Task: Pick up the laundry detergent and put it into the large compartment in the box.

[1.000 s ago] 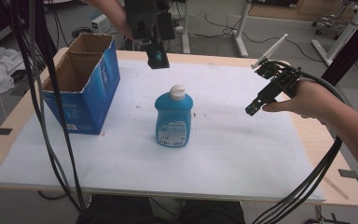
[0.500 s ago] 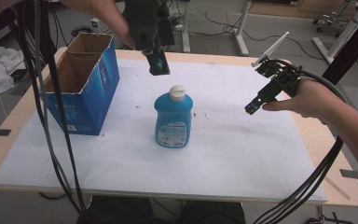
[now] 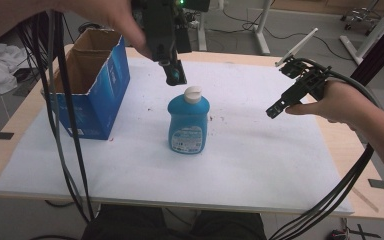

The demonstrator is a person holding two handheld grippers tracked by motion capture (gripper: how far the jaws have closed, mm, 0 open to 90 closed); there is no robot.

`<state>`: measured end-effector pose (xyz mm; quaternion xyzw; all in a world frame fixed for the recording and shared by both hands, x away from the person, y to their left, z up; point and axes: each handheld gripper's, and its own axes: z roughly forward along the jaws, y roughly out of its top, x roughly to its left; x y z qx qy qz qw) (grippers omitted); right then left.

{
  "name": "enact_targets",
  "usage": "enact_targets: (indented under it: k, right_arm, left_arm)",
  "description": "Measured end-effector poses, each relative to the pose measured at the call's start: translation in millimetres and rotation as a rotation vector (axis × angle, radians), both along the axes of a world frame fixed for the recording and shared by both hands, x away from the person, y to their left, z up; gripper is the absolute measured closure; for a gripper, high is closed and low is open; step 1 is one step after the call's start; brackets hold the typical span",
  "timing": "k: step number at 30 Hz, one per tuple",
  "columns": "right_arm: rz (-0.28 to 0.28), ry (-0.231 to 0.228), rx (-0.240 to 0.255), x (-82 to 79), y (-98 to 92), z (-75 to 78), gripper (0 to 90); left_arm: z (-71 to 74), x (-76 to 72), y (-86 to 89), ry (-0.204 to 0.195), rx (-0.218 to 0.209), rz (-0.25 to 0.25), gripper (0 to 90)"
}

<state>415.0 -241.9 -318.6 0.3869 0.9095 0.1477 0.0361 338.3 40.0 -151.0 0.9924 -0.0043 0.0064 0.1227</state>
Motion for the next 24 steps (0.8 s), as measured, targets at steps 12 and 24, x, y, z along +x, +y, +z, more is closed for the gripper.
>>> enact_targets:
  k: [12, 24]
  right_arm:
    - [0.005, -0.006, 0.006, -1.2, 1.6, 0.8, 18.3]
    - [0.009, -0.014, 0.017, -1.3, 2.8, 0.8, 18.3]
  left_arm:
    - [-28.3, 13.2, -5.1, -0.001, -0.001, 0.027, 18.1]
    - [-49.0, 18.8, -7.2, -0.002, -0.002, 0.043, 18.1]
